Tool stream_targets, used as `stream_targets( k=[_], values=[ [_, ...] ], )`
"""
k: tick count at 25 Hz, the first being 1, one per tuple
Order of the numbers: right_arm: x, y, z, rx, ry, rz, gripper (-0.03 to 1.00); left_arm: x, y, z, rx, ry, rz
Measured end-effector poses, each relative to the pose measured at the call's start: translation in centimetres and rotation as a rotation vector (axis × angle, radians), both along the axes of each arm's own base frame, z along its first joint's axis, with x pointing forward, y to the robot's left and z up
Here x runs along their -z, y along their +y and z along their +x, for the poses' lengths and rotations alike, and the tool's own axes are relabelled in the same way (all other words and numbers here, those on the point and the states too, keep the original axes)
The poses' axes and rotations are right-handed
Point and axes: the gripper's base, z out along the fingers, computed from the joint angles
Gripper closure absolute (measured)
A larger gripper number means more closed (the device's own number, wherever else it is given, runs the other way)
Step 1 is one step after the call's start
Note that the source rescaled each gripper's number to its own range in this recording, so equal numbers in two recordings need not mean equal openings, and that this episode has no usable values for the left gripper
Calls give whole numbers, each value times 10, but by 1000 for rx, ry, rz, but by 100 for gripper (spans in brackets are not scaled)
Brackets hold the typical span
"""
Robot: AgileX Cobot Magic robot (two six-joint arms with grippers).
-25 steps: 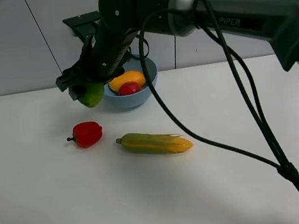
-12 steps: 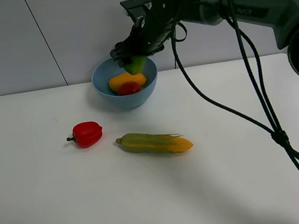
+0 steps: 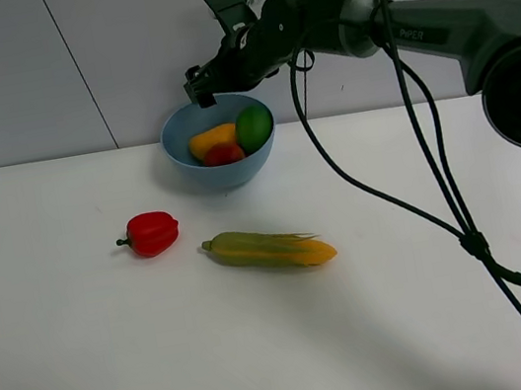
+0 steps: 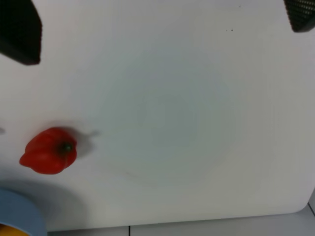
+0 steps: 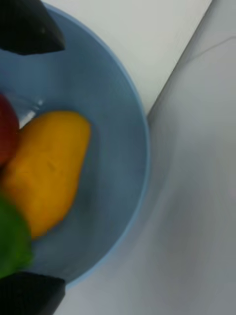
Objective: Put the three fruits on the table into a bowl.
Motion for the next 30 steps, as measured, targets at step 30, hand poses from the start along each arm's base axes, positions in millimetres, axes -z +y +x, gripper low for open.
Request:
stream_targets(
  k=[30],
  values=[
    [-265, -260, -309, 480, -643, 183, 28, 0, 0, 0, 0, 0, 0]
  ],
)
